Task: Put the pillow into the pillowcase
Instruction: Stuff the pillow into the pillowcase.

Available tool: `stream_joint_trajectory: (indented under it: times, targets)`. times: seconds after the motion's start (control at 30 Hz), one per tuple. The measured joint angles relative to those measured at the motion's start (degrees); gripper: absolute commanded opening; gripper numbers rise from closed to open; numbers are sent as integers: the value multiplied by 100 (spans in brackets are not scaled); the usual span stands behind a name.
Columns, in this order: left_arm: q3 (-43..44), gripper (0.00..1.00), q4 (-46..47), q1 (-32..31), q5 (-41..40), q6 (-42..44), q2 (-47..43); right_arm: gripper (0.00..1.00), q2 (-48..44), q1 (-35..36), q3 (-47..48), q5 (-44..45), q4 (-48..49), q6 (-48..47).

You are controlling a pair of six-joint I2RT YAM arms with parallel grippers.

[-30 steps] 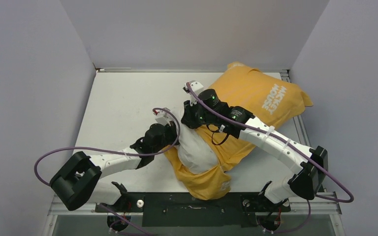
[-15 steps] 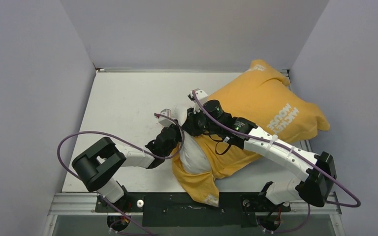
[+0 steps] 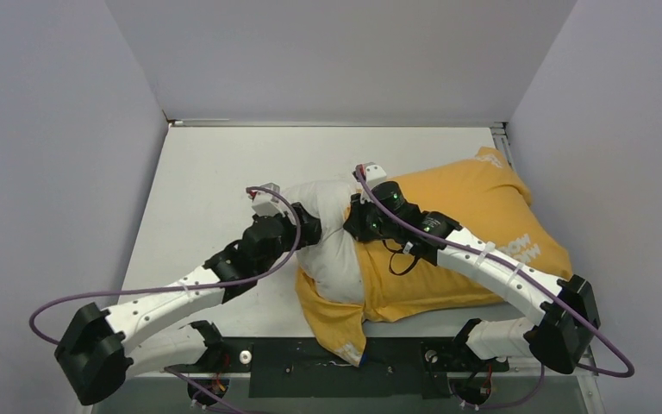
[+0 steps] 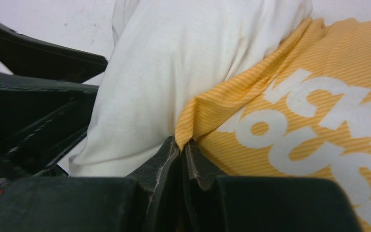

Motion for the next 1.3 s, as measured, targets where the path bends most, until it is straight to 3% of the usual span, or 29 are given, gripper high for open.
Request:
stream_joint_trajectory:
  times: [0.1, 0.2, 0.3, 0.37, 0.57, 0.67, 0.83, 1.0, 1.17, 1.3]
  targets:
    - [177, 85, -1115, 83, 160, 48, -758, 5, 63, 0, 15, -9, -2, 9]
    - [48, 85, -1539, 356, 686, 52, -1427, 5, 103, -4, 101, -52, -20, 4]
    - [-756, 82, -662, 758, 1620, -81, -1910, 5, 105, -15, 216, -129, -94, -13]
    - [-1338, 75, 225, 863, 2135, -269, -1810, 5, 109, -22, 313, -216, -168, -31]
    - [-1812, 17, 3126, 468, 2953, -682, 50, 5, 295, -52, 920, -815, -361, -48]
    - [-1812, 0, 4376, -20, 2634, -479, 640, 5, 348, -96, 1220, -1163, -411, 52]
    - [-1696, 0, 5355, -918, 1604, 448, 1196, 5, 487, 50, 1725, -1370, -651, 184]
    - [-1287, 0, 6129, -1169, 1158, 1080, 2017, 5, 619, 529, 1930, -1121, -595, 225]
    - [-916, 0, 7195, -627, 1403, 741, 2962, 5, 490, 662, 1709, -538, -116, 393]
    - [-664, 0, 7405, -127, 1788, 295, 3427, 5, 166, 680, 1296, -81, 184, 417]
